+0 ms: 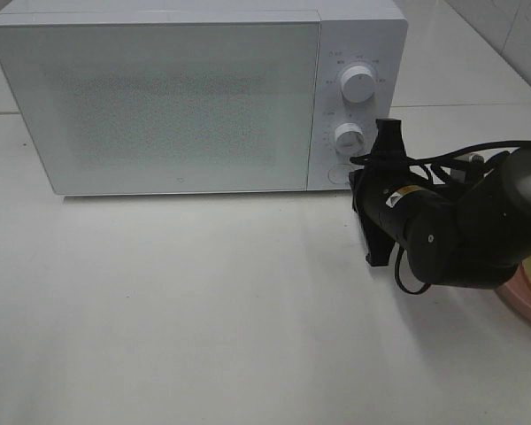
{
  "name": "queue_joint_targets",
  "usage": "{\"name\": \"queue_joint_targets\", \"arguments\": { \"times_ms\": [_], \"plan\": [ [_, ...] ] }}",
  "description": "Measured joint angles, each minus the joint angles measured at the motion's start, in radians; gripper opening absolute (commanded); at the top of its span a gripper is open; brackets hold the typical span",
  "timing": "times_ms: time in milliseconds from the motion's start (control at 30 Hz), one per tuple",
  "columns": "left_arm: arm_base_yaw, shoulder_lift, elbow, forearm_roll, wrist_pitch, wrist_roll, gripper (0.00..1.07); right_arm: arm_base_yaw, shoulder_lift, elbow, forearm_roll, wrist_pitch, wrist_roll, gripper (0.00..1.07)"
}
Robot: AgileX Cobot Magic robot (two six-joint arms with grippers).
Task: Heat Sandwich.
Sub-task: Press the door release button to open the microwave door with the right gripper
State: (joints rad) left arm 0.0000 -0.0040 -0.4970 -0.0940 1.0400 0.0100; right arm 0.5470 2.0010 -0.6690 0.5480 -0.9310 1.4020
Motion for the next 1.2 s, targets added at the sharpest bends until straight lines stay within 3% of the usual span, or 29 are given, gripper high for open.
{"name": "queue_joint_targets", "arguments": {
  "times_ms": [633,1200],
  "plan": [
    [0.000,0.000,0.000,0.000,0.000,0.000,0.97,-0.048,0.130,-0.157,-0.038,0.058,-0.005,0.00],
    [0.000,0.000,0.000,0.000,0.000,0.000,0.97,-0.051,0.144,-0.166,-0.050,0.024,-0.010,0.00]
  ]
}}
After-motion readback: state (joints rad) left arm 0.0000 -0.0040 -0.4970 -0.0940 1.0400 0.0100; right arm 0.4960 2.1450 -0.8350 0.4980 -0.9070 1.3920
